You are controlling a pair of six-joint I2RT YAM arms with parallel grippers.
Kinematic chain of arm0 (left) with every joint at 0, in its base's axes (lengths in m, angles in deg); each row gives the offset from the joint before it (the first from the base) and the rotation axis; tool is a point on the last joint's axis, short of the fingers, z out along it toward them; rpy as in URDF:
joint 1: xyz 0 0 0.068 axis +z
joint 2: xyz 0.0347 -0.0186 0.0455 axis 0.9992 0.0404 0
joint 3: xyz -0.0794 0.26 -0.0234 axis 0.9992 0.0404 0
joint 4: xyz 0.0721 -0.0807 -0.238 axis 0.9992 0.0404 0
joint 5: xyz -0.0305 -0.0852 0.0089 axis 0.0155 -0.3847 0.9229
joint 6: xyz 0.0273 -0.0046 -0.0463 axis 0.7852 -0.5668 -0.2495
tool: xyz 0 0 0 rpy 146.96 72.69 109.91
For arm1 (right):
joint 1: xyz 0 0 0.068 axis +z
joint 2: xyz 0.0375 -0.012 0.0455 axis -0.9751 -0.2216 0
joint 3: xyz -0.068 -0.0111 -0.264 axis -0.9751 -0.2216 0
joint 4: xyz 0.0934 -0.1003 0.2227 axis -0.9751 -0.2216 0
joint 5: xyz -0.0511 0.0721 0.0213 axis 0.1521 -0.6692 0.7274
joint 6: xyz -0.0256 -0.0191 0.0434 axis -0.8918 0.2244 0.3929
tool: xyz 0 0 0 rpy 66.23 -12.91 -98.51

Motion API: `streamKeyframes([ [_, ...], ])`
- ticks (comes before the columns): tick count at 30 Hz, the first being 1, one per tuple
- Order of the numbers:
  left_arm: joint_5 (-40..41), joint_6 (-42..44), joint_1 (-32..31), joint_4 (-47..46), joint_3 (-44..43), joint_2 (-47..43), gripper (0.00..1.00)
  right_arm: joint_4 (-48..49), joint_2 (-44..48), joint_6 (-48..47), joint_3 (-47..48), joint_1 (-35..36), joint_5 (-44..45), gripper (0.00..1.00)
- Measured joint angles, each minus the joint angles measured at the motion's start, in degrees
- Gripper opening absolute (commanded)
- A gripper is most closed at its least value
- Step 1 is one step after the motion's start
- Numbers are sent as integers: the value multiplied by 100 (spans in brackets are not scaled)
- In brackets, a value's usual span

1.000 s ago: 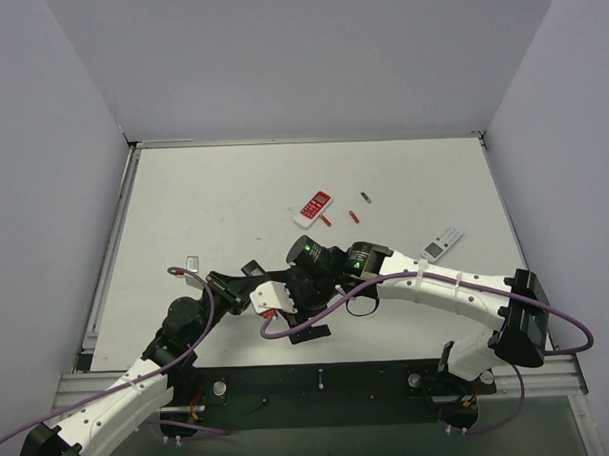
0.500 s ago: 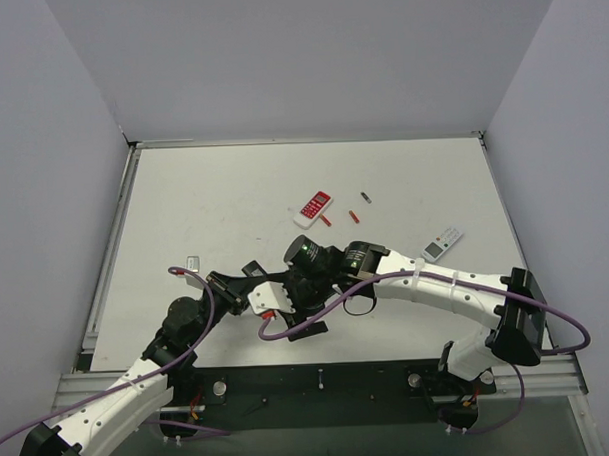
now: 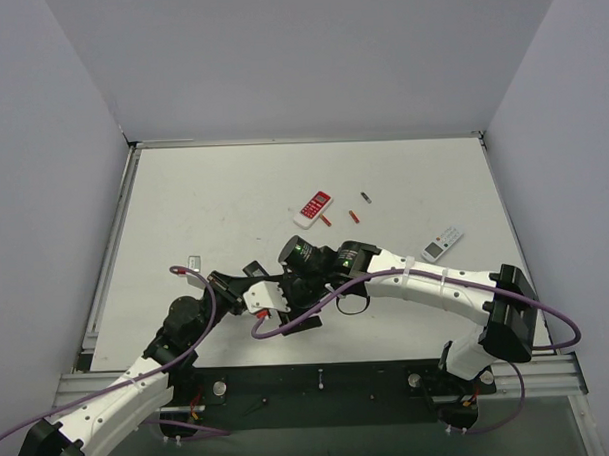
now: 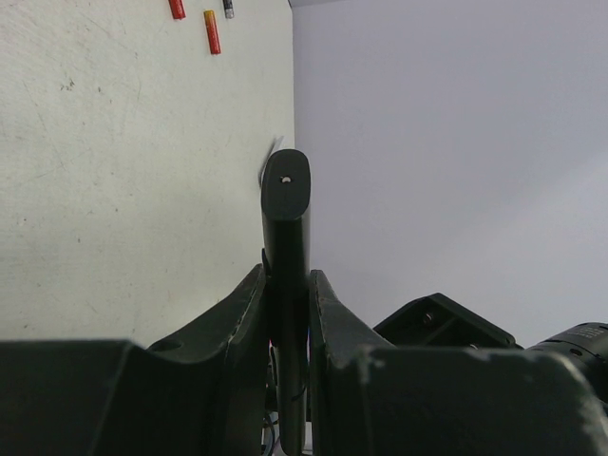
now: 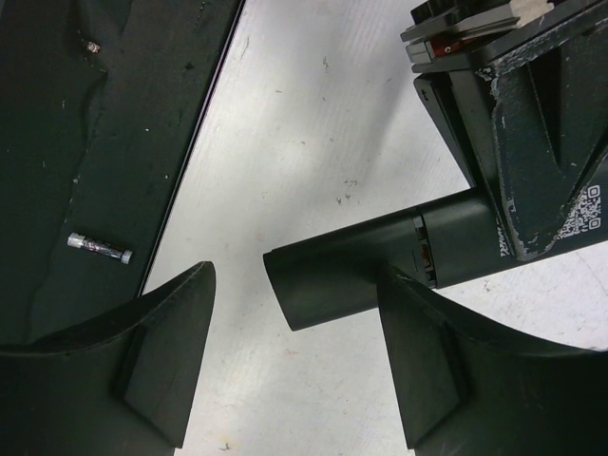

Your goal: Load the batteries into the remote control

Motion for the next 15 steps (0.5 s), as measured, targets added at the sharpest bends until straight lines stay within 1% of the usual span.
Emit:
streamKeyframes([
  [11, -22, 2, 0, -68, 0, 11, 0, 153, -7, 0, 2, 0, 125, 63],
  [15, -42, -15, 0, -90, 0, 2, 0, 214, -7, -13, 2, 0, 166, 58],
])
